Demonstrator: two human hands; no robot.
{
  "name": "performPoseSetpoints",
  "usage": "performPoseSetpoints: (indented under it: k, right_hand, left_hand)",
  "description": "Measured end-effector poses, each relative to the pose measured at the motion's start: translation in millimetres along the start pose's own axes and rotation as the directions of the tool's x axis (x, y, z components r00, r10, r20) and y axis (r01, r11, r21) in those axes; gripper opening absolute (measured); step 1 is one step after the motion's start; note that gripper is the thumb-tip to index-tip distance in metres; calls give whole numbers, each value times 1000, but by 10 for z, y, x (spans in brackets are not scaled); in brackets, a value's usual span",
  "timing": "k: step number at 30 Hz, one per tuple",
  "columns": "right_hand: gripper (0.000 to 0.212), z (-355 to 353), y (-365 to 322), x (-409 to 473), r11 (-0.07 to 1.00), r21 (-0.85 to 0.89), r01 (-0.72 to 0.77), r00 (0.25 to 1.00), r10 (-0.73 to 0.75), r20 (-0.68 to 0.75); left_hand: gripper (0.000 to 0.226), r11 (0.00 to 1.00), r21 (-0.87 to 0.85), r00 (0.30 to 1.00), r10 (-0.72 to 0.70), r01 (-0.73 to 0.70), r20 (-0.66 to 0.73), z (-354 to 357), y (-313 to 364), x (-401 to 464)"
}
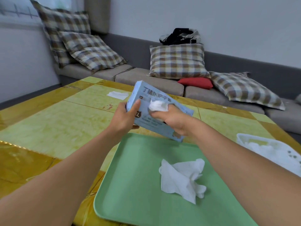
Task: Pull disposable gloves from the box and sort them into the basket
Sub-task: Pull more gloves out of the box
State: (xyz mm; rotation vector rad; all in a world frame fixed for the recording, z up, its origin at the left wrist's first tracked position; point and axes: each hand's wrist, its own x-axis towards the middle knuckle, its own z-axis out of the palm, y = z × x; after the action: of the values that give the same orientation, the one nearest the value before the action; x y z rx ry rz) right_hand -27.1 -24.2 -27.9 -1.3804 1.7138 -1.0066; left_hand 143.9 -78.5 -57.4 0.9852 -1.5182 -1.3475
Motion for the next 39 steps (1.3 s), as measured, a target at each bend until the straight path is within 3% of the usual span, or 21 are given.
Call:
performPoseSetpoints:
  k: [3,4,6,8,11,16,18,20,23,25,26,27,28,29,31,34,36,39]
  right_hand:
    - [16,13,-59,-105,899,-316,305,936,-344,-76]
    - [9,35,-63,-141,847,-378,373,891,-441,-109]
    - [20,75,9,-153,808,-383,447,802,-552,-227]
    - [27,66,75,-146,846,-298,442,764,-529,-369]
    - [8,10,66,-147,905,-42,424,764,-382,-519]
    - [13,-114,-22,-193,777,297,555,742,-301,-600]
    - [14,-224,-83,-229,707,426,564,782,-292,-551]
    - [16,-316,-125,-280,704,484,520,839,-316,-443]
    - [13,-277,-86,-355,804,450,388,921,-322,-220]
    - [13,-159,-5,-385,887,400,231,968,-249,-6]
    - [14,-79,46,-382,938,307,158,972,-203,119]
    - [13,14,92,-377,985,108,134,961,-156,230]
    - [14,113,159,-358,972,-168,163,943,-103,318]
    - [16,218,216,-323,883,-419,211,926,-43,376]
    - [18,393,283,-233,691,-671,267,922,19,386]
    - [21,471,258,-113,640,-692,334,914,-40,404]
    - [27,467,236,-66,661,-664,349,918,-100,383]
    - [51,400,208,-108,841,-499,207,945,-40,325]
  left_hand:
    - [52,964,-122,971,-235,237,35,-17,-5,36]
    - [49,943,-167,958,-283,287,47,-13,2,29]
    - [42,918,-238,948,-313,319,61,-14,18,31]
    - [41,919,-249,952,-299,304,60,-23,26,40]
    - [43,921,-249,954,-295,300,55,-10,30,50]
    - [49,913,-270,944,-328,307,-35,-72,-63,114]
    - [55,911,-287,937,-336,297,-99,-147,-130,162]
    - [58,915,-309,935,-319,260,-155,-208,-184,213]
    - [61,912,-348,926,-306,217,-223,-242,-217,234]
    - [63,902,-368,906,-334,226,-262,-230,-209,235]
    - [63,899,-357,889,-363,255,-279,-233,-200,237]
    - [64,892,-336,865,-405,302,-297,-239,-193,226]
    - [65,875,-313,834,-462,371,-303,-247,-203,217]
    - [65,848,-285,805,-520,446,-287,-256,-210,204]
    - [56,807,-201,778,-590,555,-217,-278,-216,157]
    - [54,798,-56,778,-599,600,-191,-327,-256,134]
    - [55,813,1,797,-570,582,-201,-351,-276,144]
    - [57,818,17,805,-561,575,-191,-380,-305,157]
